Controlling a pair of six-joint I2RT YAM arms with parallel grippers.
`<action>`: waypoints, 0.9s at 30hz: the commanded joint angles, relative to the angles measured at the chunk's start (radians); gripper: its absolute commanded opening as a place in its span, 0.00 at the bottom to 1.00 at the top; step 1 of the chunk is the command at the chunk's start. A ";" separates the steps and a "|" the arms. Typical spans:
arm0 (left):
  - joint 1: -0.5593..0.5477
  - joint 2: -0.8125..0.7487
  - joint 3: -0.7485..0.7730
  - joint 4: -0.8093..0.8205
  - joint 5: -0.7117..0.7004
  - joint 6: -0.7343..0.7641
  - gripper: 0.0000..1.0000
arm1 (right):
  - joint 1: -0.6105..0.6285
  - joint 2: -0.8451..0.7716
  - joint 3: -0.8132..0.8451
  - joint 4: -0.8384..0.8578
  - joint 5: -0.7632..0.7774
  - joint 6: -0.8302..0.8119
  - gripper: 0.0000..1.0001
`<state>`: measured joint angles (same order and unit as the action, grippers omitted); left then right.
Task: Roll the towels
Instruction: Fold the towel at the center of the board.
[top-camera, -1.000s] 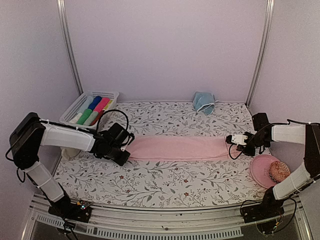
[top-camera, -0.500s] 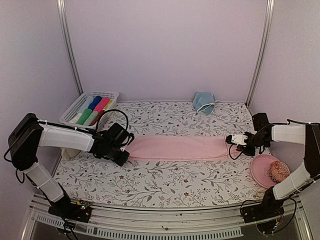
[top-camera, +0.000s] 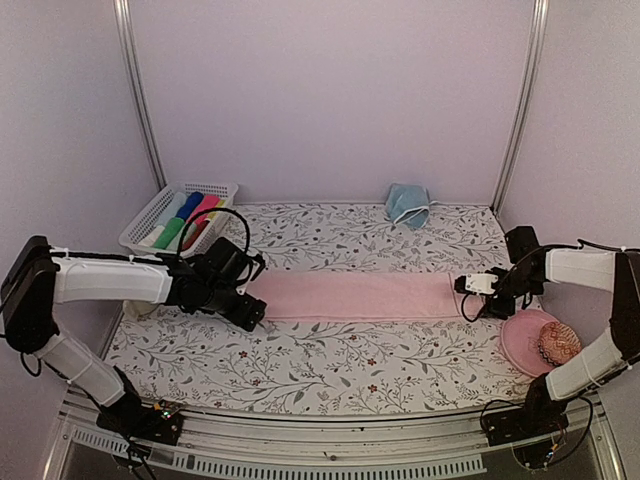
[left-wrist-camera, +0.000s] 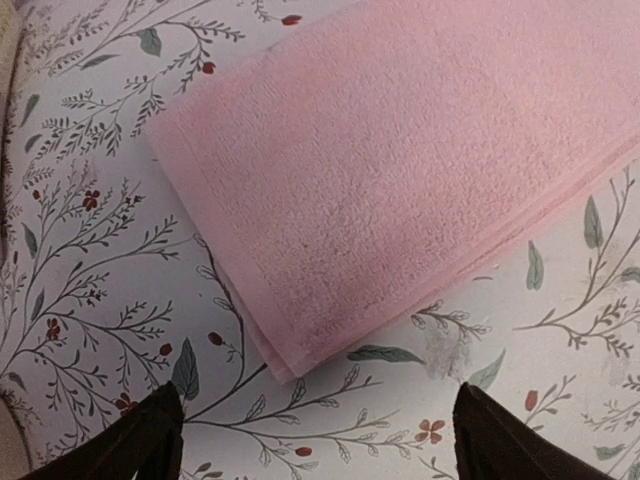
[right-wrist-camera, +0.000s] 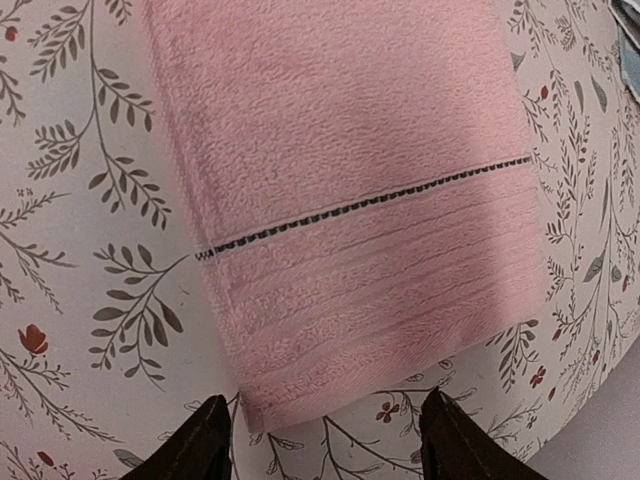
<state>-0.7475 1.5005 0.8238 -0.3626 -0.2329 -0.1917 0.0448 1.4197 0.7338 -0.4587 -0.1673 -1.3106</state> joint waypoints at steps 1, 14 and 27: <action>-0.011 -0.049 -0.010 0.008 -0.047 -0.014 0.97 | -0.005 -0.016 0.077 -0.116 0.007 0.028 0.68; 0.042 0.176 0.124 0.168 -0.155 0.028 0.90 | -0.022 0.319 0.483 -0.228 -0.068 0.671 0.57; 0.062 0.287 0.199 0.174 -0.182 0.052 0.67 | -0.062 0.437 0.509 -0.166 -0.072 0.893 0.48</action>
<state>-0.6907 1.7504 0.9867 -0.1814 -0.3763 -0.1501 0.0074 1.8278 1.2312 -0.6548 -0.2424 -0.4927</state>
